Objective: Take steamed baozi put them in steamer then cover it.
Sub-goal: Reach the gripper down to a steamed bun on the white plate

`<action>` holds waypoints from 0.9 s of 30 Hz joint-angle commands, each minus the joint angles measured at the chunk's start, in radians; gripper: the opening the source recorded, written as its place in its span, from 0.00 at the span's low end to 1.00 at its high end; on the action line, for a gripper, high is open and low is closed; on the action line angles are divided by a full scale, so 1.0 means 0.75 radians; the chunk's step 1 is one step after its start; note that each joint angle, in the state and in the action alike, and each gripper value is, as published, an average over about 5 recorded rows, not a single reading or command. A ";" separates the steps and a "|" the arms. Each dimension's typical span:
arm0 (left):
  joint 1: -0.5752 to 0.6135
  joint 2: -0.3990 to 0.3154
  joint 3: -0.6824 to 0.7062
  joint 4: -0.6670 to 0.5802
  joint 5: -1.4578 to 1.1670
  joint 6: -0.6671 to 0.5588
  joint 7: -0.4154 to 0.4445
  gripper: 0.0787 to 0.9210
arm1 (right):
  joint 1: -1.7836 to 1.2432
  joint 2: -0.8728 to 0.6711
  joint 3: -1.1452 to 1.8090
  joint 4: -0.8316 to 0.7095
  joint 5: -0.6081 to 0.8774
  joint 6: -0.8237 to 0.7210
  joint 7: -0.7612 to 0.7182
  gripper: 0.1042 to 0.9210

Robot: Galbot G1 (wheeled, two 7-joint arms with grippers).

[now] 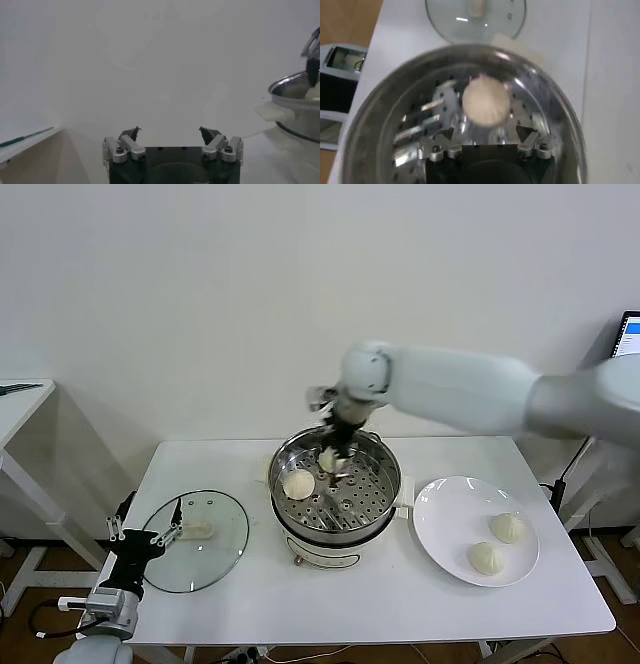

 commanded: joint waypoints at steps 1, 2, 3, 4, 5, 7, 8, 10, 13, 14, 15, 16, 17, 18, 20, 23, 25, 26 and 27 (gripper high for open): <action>0.010 -0.006 0.005 -0.015 0.008 -0.002 -0.001 0.88 | 0.187 -0.579 -0.070 0.306 -0.168 0.069 -0.159 0.88; 0.013 -0.007 0.006 -0.017 0.010 -0.003 -0.001 0.88 | 0.166 -0.621 -0.071 0.318 -0.211 0.079 -0.169 0.88; 0.016 -0.008 0.007 -0.019 0.012 -0.004 -0.001 0.88 | 0.140 -0.663 -0.071 0.326 -0.259 0.091 -0.178 0.88; 0.018 -0.009 0.008 -0.021 0.015 -0.005 -0.001 0.88 | 0.111 -0.701 -0.068 0.330 -0.313 0.106 -0.189 0.88; 0.021 -0.010 0.009 -0.024 0.018 -0.006 -0.001 0.88 | 0.074 -0.738 -0.060 0.331 -0.371 0.121 -0.200 0.88; 0.026 -0.013 0.010 -0.029 0.023 -0.007 -0.001 0.88 | -0.020 -0.805 -0.020 0.325 -0.489 0.153 -0.218 0.88; 0.028 -0.015 0.011 -0.032 0.024 -0.007 -0.001 0.88 | -0.082 -0.833 0.014 0.316 -0.546 0.170 -0.227 0.88; 0.030 -0.018 0.011 -0.034 0.026 -0.008 -0.001 0.88 | -0.218 -0.873 0.101 0.295 -0.627 0.194 -0.234 0.88; 0.032 -0.022 0.013 -0.035 0.029 -0.007 -0.002 0.88 | -0.435 -0.902 0.274 0.254 -0.730 0.221 -0.239 0.88; 0.032 -0.023 0.015 -0.037 0.030 -0.007 -0.003 0.88 | -0.509 -0.906 0.346 0.238 -0.766 0.228 -0.241 0.88; 0.033 -0.024 0.016 -0.039 0.031 -0.006 -0.004 0.88 | -0.570 -0.906 0.410 0.224 -0.797 0.234 -0.243 0.88; 0.034 -0.024 0.017 -0.042 0.032 -0.006 -0.005 0.88 | -0.629 -0.904 0.469 0.209 -0.823 0.240 -0.245 0.88; 0.035 -0.026 0.018 -0.044 0.032 -0.005 -0.007 0.88 | -0.685 -0.901 0.521 0.196 -0.847 0.246 -0.246 0.88; 0.036 -0.026 0.019 -0.046 0.033 -0.005 -0.008 0.88 | -0.732 -0.896 0.558 0.184 -0.867 0.251 -0.248 0.88; 0.037 -0.028 0.021 -0.048 0.036 -0.004 -0.010 0.88 | -0.827 -0.880 0.624 0.158 -0.893 0.260 -0.244 0.88; 0.038 -0.031 0.023 -0.045 0.042 -0.004 -0.012 0.88 | -0.942 -0.846 0.708 0.122 -0.915 0.267 -0.225 0.88; 0.038 -0.032 0.023 -0.042 0.045 -0.004 -0.013 0.88 | -0.993 -0.822 0.748 0.103 -0.922 0.268 -0.214 0.88; 0.039 -0.033 0.023 -0.042 0.047 -0.004 -0.013 0.88 | -1.015 -0.811 0.765 0.094 -0.926 0.269 -0.209 0.88; 0.039 -0.033 0.023 -0.041 0.047 -0.004 -0.013 0.88 | -1.032 -0.802 0.778 0.085 -0.930 0.270 -0.205 0.88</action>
